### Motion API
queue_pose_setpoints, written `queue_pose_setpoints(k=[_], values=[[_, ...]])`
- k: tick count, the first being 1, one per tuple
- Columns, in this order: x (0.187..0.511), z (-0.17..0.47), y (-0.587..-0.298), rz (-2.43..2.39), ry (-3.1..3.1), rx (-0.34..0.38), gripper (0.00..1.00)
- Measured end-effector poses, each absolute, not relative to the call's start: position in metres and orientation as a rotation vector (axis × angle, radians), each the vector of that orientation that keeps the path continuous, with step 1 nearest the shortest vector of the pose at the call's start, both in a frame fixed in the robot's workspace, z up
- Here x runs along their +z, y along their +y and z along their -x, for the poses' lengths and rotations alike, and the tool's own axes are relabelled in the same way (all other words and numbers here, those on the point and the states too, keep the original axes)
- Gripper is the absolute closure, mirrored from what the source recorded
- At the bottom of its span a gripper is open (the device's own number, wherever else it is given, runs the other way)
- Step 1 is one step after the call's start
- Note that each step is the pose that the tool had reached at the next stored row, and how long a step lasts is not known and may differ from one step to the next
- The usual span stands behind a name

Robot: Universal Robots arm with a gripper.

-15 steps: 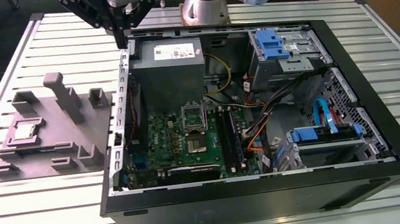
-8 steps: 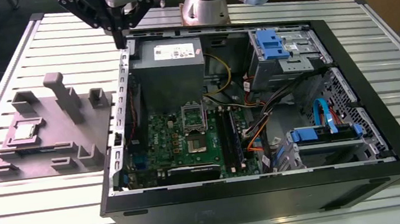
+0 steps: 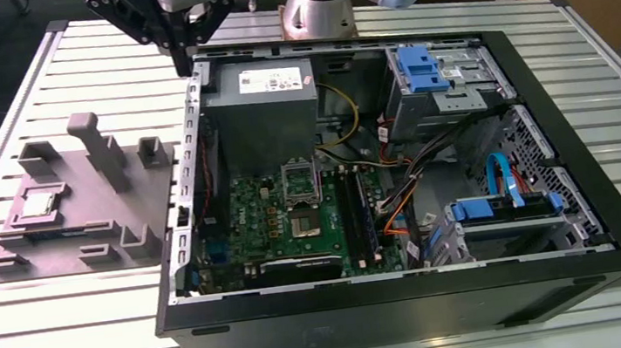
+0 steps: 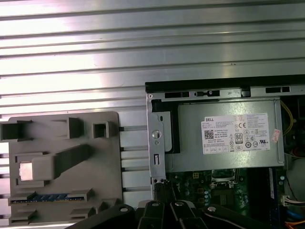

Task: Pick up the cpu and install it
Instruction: 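Reach for the cpu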

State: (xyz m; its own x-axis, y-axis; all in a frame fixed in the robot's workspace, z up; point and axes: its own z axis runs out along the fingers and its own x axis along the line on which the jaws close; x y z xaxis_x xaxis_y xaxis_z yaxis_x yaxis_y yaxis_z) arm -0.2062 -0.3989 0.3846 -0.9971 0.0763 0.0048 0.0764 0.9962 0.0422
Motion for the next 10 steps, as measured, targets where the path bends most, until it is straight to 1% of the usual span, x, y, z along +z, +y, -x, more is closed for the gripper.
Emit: queue_pose_setpoints(k=[10], values=[[0.3842,0.2132,-0.3989,0.12,-3.135,-0.066,0.9]])
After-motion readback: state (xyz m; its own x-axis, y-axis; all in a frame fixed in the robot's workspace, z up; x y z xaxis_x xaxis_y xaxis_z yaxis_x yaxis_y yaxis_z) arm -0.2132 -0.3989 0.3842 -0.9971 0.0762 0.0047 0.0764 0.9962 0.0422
